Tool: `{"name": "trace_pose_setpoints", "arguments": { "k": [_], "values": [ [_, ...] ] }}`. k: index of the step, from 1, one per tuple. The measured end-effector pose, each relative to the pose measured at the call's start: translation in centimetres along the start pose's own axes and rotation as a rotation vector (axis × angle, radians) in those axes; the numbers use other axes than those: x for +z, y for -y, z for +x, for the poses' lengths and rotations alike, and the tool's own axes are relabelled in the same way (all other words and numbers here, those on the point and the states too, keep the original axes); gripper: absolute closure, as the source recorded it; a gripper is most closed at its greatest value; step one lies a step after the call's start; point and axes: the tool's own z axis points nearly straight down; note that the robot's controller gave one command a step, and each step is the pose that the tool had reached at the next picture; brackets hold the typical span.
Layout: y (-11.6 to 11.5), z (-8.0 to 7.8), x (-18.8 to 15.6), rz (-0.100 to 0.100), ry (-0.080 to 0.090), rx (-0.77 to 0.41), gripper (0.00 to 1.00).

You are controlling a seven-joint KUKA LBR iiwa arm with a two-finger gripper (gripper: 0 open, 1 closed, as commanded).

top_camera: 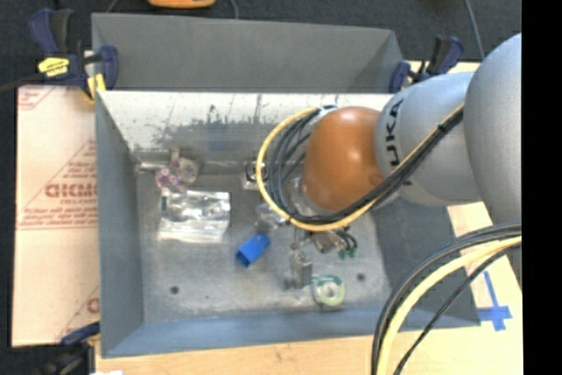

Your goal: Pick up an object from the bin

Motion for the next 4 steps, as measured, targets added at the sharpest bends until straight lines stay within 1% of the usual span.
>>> {"name": "trace_pose_setpoints", "arguments": {
  "k": [1, 2, 3, 4],
  "values": [
    [-1.5, 5.0, 0.1, -0.001, 0.014, -0.030, 0.00],
    [-0.9, 2.1, 0.3, -0.002, 0.006, 0.017, 0.00],
    [-1.7, 4.4, 0.2, 0.001, 0.010, -0.052, 0.00],
    [0.0, 0.4, 0.3, 0.001, 0.006, 0.000, 0.00]
  ]
}}
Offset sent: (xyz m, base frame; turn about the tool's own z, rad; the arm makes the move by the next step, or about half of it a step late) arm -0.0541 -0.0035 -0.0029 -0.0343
